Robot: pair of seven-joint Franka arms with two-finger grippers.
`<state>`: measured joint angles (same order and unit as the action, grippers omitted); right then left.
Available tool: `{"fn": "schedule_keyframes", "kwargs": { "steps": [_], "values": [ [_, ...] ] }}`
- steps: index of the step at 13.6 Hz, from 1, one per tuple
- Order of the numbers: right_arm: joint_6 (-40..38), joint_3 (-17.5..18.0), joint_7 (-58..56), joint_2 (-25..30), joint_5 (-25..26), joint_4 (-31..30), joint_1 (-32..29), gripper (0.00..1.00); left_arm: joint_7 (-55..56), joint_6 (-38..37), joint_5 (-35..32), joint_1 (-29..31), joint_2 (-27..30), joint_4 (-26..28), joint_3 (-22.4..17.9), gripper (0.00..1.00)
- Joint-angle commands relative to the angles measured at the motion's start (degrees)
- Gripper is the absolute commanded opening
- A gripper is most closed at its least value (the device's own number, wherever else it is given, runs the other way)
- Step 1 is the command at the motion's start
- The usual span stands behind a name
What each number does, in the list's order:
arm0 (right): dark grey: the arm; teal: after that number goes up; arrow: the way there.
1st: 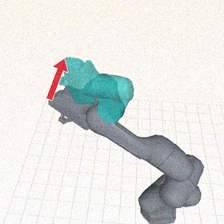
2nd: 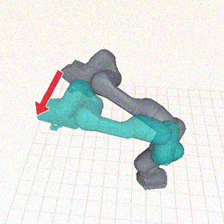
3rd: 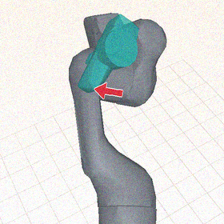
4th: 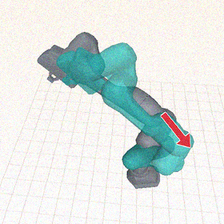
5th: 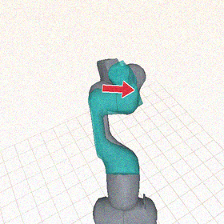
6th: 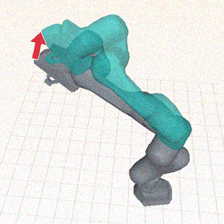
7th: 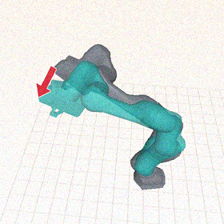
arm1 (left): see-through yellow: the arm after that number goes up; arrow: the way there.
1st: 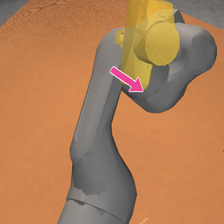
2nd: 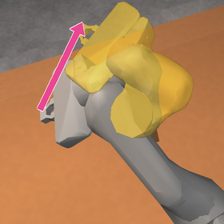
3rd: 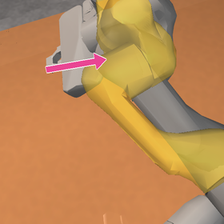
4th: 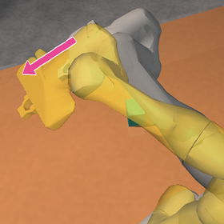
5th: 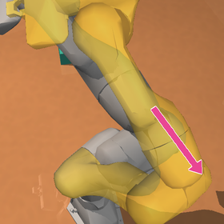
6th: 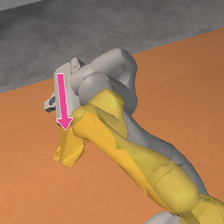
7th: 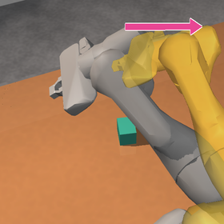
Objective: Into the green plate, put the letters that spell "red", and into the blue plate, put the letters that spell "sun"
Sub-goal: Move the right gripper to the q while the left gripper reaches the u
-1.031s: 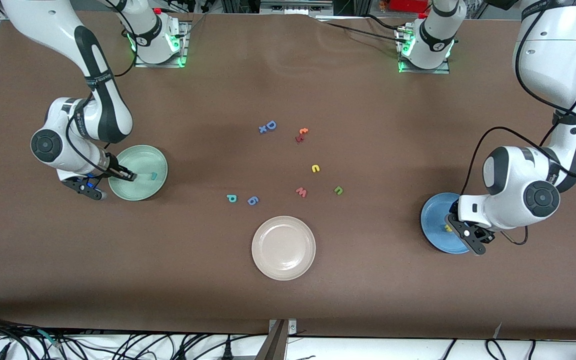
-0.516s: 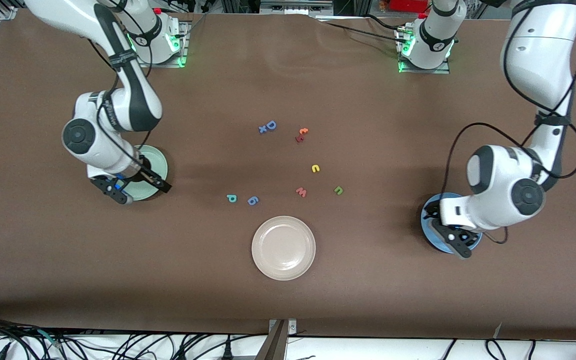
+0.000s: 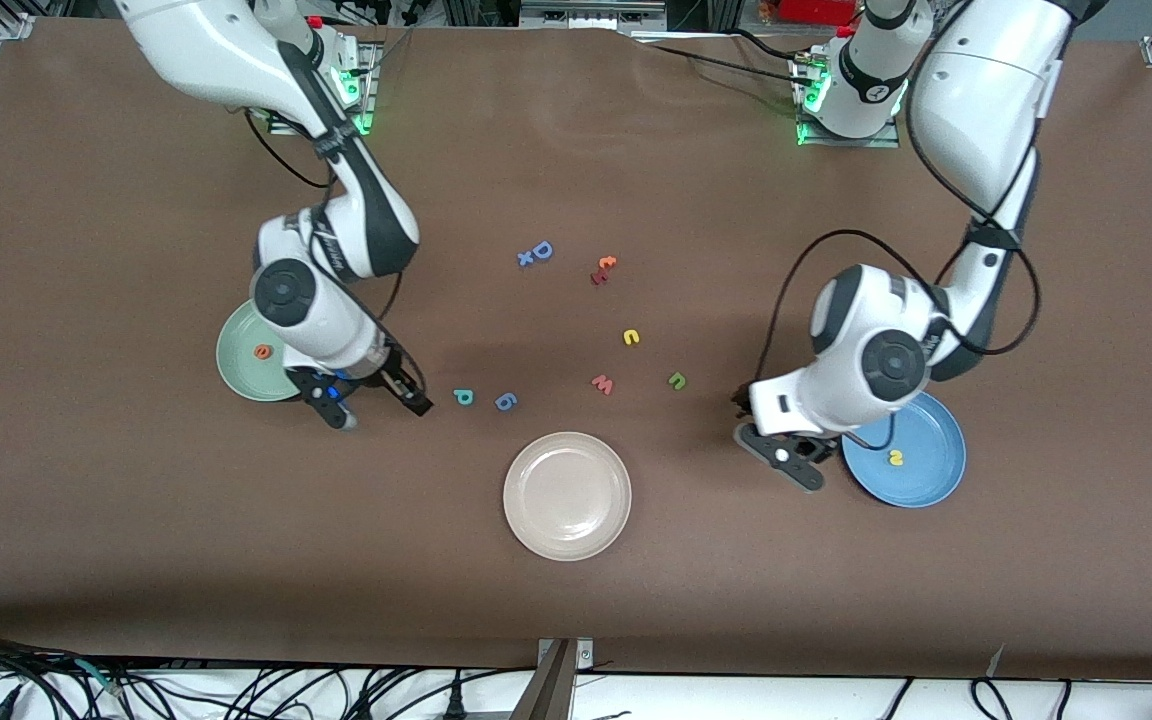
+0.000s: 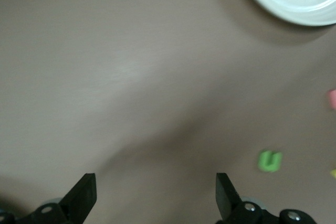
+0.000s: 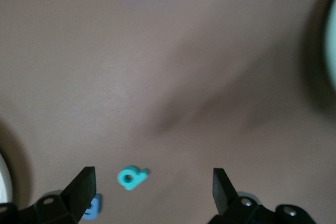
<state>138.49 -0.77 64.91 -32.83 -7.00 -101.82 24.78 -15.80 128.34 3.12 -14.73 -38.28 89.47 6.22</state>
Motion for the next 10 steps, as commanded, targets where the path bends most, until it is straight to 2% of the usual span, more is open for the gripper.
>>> {"fn": "schedule_keyframes", "kwargs": {
  "steps": [1,3,6,8,10],
  "values": [
    [2.73,-0.29,5.12,-4.95,0.14,4.34,2.37,0.98,5.42,3.38,-0.73,-4.06,-0.74,0.18,-0.77,1.00],
    [3.10,-0.29,6.11,-6.01,0.23,4.61,3.34,0.98,8.32,6.64,-4.94,-6.00,-1.53,1.23,-0.68,1.00],
    [3.80,-0.46,7.77,-7.95,0.23,4.61,4.66,0.98,13.41,7.45,-10.23,-9.08,-2.50,2.72,-0.50,1.00],
    [3.98,-0.46,8.48,-8.65,0.23,4.61,4.84,0.97,14.65,11.20,-10.68,-9.87,-2.50,5.96,-0.50,1.00],
    [3.98,-0.46,9.18,-8.74,0.23,4.61,4.84,0.89,14.66,16.83,-10.68,-9.70,-2.07,10.88,0.11,1.00]
  ]
}}
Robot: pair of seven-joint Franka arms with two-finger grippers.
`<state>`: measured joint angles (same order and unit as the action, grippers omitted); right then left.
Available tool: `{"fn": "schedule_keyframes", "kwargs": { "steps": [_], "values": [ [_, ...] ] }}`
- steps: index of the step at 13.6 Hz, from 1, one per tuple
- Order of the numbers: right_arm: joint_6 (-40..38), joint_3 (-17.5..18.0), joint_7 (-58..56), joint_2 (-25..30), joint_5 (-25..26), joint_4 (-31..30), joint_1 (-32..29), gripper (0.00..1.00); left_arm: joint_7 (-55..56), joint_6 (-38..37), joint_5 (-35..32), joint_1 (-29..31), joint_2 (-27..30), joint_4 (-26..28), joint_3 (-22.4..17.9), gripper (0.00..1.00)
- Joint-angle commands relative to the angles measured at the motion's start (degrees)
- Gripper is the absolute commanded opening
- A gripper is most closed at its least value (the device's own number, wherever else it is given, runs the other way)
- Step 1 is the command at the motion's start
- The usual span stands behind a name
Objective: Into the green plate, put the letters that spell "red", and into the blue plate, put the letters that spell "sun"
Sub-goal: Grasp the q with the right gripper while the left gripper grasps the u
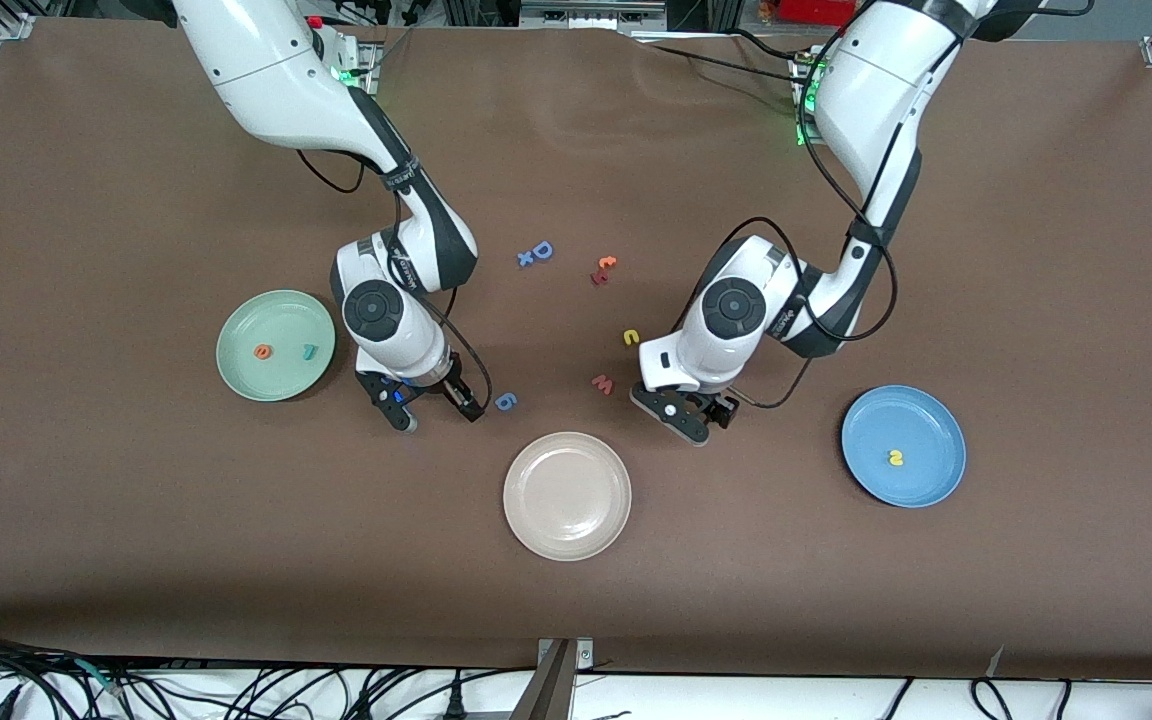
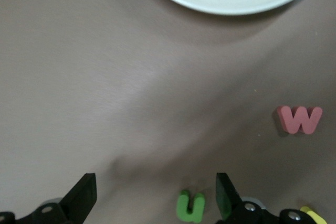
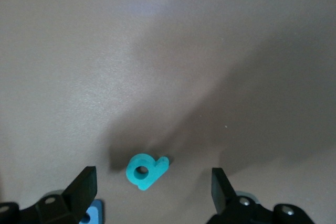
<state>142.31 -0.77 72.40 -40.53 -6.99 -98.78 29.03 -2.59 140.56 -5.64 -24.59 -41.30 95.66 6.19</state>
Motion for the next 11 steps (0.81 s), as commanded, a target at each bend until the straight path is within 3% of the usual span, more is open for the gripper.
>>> {"fn": "schedule_keyframes", "kwargs": {
  "steps": [1,6,11],
  "values": [
    [0.33,-0.46,1.78,-1.04,0.22,1.57,0.58,0.83,1.45,5.77,-1.92,0.24,1.05,6.02,0.23,1.00],
    [0.60,-0.46,1.87,-1.31,0.22,1.57,0.58,0.68,5.39,5.69,-1.57,1.12,1.75,7.17,2.95,1.00],
    [1.48,-0.46,3.44,-1.48,0.05,1.57,0.93,0.68,5.84,5.43,-1.13,1.73,1.93,7.52,3.57,1.00]
  ]
}}
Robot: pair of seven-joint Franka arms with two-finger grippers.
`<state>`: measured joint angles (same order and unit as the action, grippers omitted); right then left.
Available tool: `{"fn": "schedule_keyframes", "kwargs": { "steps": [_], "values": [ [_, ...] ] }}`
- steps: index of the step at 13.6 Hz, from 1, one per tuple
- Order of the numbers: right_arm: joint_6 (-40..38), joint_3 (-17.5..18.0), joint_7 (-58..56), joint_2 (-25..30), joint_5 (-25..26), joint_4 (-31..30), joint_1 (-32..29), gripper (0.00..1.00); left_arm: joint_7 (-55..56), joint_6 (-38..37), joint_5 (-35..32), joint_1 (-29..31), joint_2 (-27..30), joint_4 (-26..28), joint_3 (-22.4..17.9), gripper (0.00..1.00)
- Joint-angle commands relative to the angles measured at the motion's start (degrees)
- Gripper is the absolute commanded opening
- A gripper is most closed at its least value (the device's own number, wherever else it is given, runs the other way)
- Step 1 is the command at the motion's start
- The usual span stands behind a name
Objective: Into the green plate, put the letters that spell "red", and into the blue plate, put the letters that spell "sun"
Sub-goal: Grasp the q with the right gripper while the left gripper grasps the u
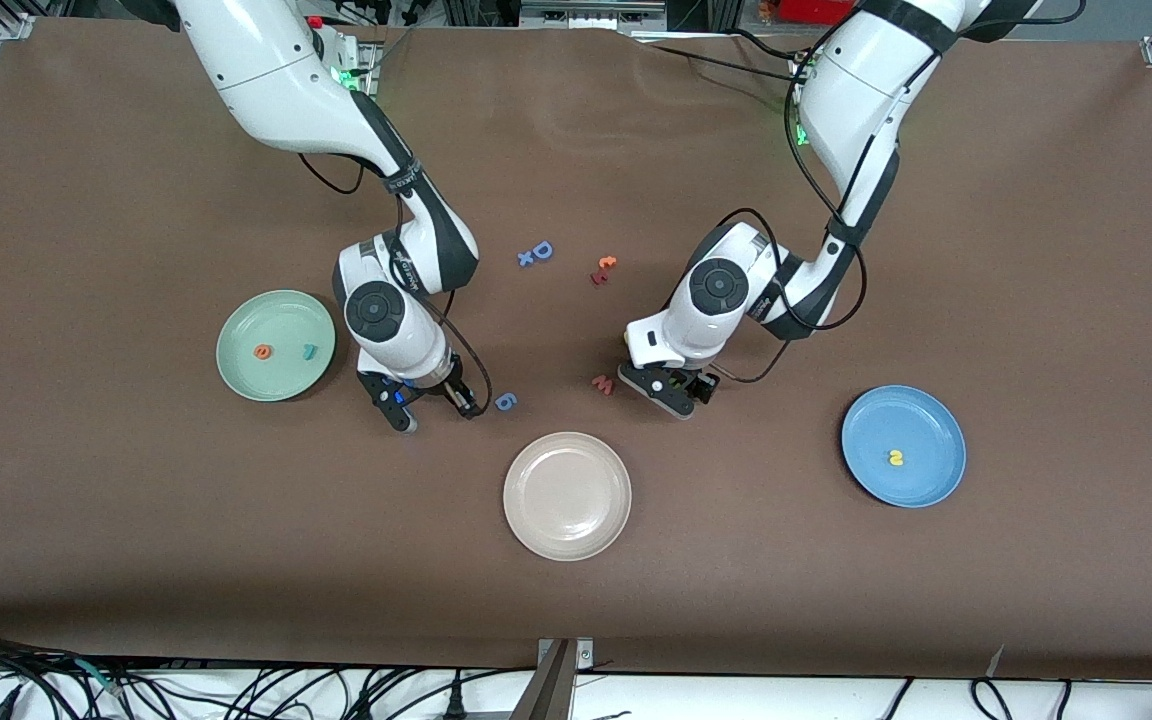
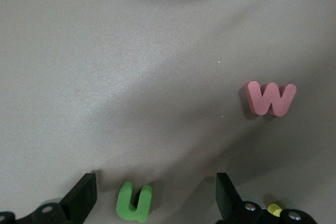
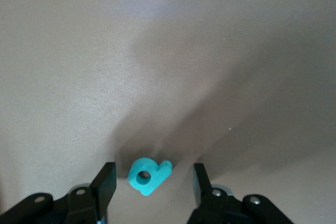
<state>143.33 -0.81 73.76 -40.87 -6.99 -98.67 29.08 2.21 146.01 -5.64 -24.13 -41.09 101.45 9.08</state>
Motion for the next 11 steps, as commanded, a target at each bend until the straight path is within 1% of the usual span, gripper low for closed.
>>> {"fn": "schedule_keyframes", "kwargs": {
  "steps": [1,3,5,7,8,10,11],
  "values": [
    [0.64,-0.42,2.70,-1.23,0.13,1.46,0.89,0.61,0.52,-0.38,-1.13,1.80,1.80,1.73,0.68,1.00],
    [1.16,-0.42,2.88,-1.23,0.13,1.46,0.89,0.46,0.25,-1.95,-1.13,2.07,2.15,1.73,0.68,1.00],
    [1.25,-0.42,2.97,-1.41,0.13,1.46,0.89,0.41,0.25,-2.84,-1.13,2.07,2.42,1.73,0.68,1.00],
    [1.34,-0.42,2.97,-1.41,0.13,1.46,0.89,0.27,0.34,-3.54,-1.13,2.07,2.42,1.91,0.77,1.00],
    [1.34,-0.42,2.97,-1.41,0.13,1.46,0.89,0.27,0.25,-4.59,-1.13,2.07,2.42,1.82,1.46,0.99],
    [1.08,-0.51,2.88,-1.06,0.13,1.46,0.89,0.21,0.34,-5.56,-1.13,2.16,2.59,1.82,1.65,0.99],
    [0.73,-0.94,2.71,-0.53,0.31,1.46,0.63,0.21,0.25,-6.09,-1.13,2.07,2.59,1.82,1.65,0.98]
  ]
}}
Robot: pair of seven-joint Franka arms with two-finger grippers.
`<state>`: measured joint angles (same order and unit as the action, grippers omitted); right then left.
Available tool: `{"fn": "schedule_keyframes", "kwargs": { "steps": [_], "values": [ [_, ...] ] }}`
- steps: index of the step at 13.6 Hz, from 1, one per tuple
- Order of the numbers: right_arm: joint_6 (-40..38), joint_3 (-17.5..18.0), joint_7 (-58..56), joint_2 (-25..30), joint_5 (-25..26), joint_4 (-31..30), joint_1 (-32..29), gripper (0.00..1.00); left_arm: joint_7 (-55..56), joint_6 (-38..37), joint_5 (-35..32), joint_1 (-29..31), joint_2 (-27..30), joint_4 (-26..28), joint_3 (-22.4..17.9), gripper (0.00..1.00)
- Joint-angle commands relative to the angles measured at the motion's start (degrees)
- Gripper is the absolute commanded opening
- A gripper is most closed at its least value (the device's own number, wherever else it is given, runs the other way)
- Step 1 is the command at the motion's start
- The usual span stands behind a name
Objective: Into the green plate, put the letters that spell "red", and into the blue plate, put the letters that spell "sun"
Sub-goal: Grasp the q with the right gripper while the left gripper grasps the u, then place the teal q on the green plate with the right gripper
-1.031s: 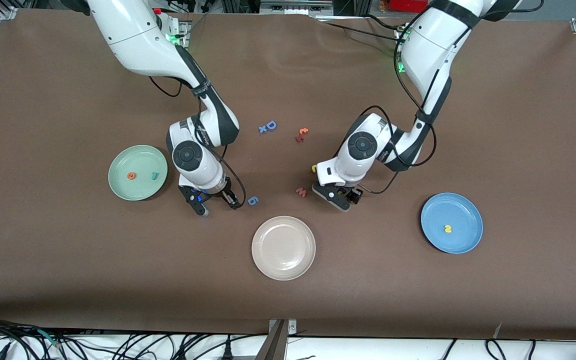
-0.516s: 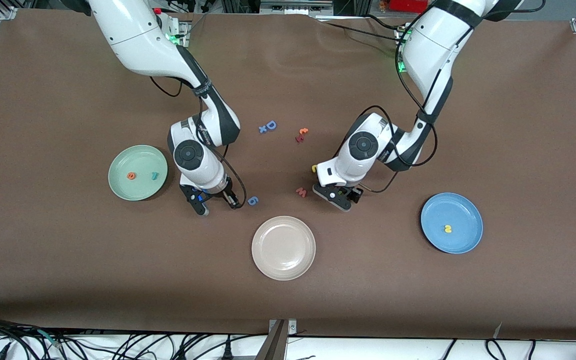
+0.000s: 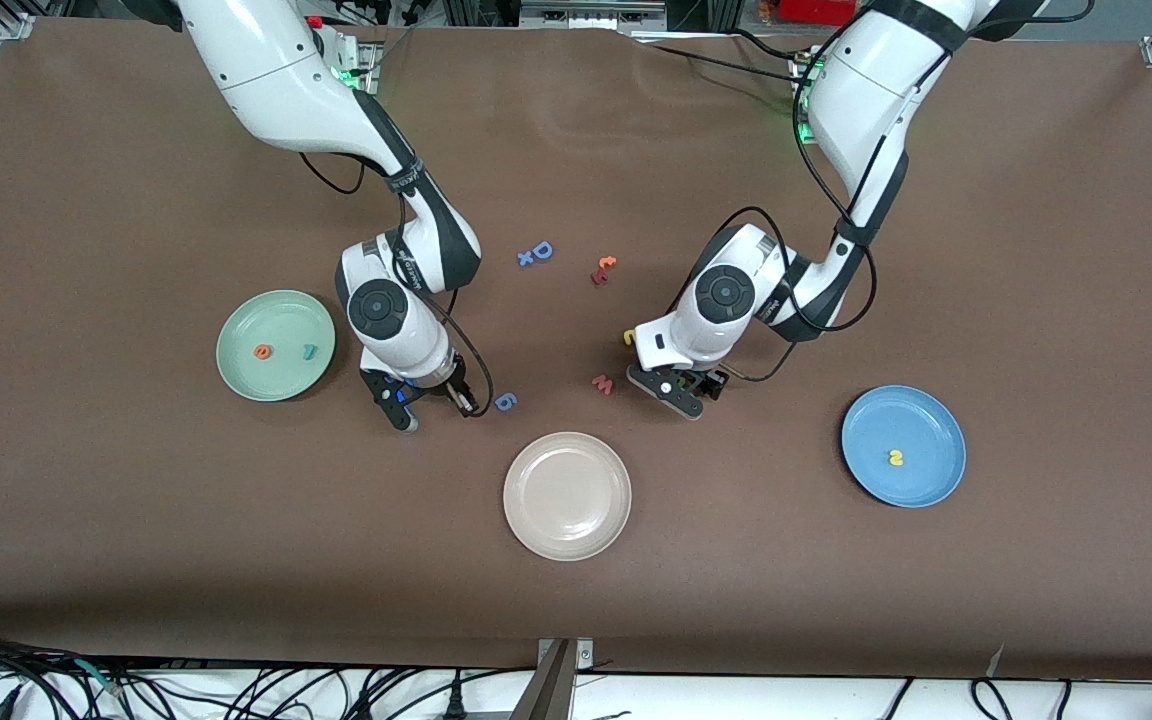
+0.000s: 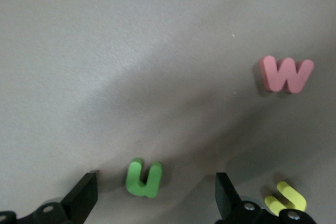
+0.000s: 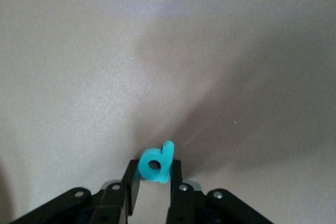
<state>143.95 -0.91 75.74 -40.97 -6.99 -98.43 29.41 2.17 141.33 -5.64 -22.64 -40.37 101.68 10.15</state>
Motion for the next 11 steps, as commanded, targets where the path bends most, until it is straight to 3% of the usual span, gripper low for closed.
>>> {"fn": "schedule_keyframes", "kwargs": {
  "steps": [1,5,9,11],
  "values": [
    [-1.12,-1.20,0.64,0.45,0.31,1.22,0.30,0.21,0.29,-1.41,-1.13,0.58,1.88,1.59,0.57,0.97],
    [-5.86,-2.60,-0.23,3.34,0.57,1.22,0.21,0.21,0.21,-1.49,-1.22,0.58,1.88,1.41,0.57,0.86],
    [-23.50,-7.52,-11.45,12.30,0.23,0.26,-0.14,0.21,0.21,-1.49,-1.48,0.58,1.88,1.06,0.57,0.79],
    [-26.79,-9.89,-17.52,16.43,0.05,-2.97,-0.75,0.21,0.21,-1.49,-1.48,0.58,1.79,0.89,0.57,0.78]
  ]
}}
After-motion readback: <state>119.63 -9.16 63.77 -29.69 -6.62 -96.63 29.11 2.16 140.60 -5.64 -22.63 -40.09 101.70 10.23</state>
